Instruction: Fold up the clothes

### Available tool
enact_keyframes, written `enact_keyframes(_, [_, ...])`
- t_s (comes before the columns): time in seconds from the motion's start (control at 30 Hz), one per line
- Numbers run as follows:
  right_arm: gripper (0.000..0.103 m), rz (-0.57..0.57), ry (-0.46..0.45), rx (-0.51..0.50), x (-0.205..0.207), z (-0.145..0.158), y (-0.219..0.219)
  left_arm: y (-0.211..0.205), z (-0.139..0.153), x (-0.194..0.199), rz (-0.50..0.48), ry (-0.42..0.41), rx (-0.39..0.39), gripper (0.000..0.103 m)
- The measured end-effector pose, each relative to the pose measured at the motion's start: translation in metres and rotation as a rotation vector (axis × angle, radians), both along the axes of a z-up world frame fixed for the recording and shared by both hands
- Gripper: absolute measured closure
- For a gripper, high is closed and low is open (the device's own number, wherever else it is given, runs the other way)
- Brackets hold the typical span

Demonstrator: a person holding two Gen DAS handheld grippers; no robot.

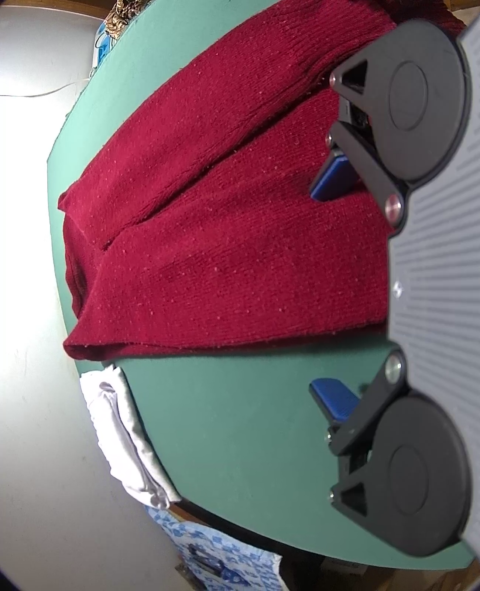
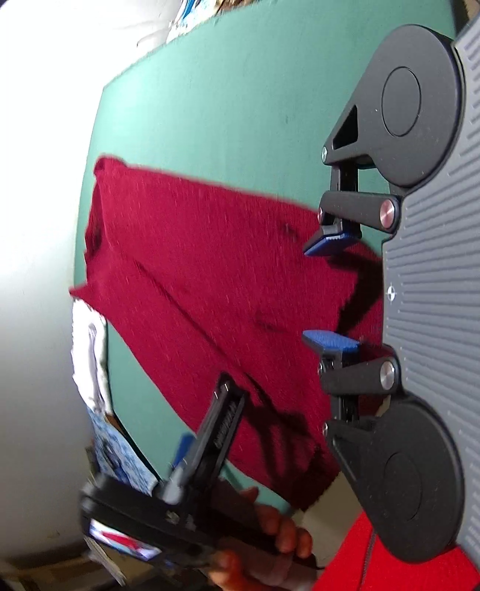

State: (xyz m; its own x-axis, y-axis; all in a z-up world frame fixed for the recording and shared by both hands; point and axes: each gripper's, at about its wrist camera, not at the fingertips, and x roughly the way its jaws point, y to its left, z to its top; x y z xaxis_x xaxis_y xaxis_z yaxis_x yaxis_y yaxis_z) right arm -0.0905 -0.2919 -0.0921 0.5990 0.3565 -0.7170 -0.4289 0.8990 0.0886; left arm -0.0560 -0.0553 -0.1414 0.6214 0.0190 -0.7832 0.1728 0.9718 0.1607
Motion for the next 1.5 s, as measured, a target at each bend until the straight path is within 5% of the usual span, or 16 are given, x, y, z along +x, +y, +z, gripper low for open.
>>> enact_keyframes(0.2, [0.078,-0.107,0.008,0.039,0.006,-0.005,-0.020,-0.004,0.000,-0.004,0.019,-0.022,0.024,0.001])
enact_keyframes(0.57, [0.077,0.019,0.003,0.018,0.015,-0.021,0.000,-0.009,-0.001,-0.015,0.044,-0.071,0.066,0.001])
enact_keyframes(0.87, [0.077,-0.011,-0.001,0.117,0.003,-0.010,-0.029,0.039,0.024,-0.054,0.041,-0.055,-0.098,0.001])
enact_keyframes(1.23, [0.072,-0.102,0.159,0.199,0.006,-0.023,-0.058,0.060,0.017,-0.073,0.020,0.088,-0.332,0.008])
enact_keyframes(1.5, [0.065,-0.051,0.198,0.200,0.006,-0.027,-0.051,0.062,0.011,-0.071,-0.003,0.136,-0.401,0.008])
